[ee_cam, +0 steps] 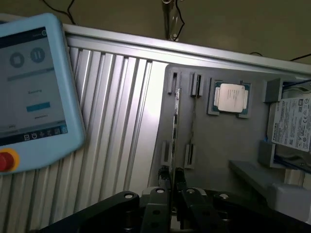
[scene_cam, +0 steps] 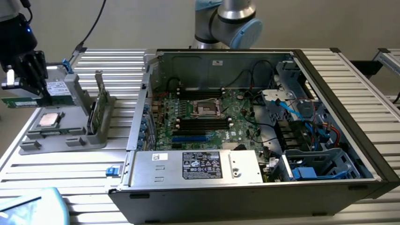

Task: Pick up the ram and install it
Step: 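Pick up the ram and move it above insertion slot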

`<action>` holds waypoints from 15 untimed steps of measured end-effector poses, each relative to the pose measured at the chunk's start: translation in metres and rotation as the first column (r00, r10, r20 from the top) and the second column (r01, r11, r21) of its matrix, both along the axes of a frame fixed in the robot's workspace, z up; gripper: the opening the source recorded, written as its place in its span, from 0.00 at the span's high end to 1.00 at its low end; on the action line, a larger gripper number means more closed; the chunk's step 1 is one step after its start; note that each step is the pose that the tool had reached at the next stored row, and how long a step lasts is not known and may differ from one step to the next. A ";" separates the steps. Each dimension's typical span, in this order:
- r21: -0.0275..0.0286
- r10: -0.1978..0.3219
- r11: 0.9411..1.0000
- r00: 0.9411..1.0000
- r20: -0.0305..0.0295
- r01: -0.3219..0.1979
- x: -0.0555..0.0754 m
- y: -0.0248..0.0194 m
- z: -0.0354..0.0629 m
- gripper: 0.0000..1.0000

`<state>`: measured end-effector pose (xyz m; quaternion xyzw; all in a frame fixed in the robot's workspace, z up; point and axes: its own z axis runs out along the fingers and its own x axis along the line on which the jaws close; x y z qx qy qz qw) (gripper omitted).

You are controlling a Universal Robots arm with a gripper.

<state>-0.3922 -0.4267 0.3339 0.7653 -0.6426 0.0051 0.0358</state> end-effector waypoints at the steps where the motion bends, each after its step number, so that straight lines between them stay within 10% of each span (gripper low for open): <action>1: 0.003 0.000 1.000 1.000 0.000 0.000 0.003 -0.0002 0.0024 0.86; 15: 0.054 0.000 0.999 1.000 -0.002 0.000 0.048 -0.0022 0.0341 0.86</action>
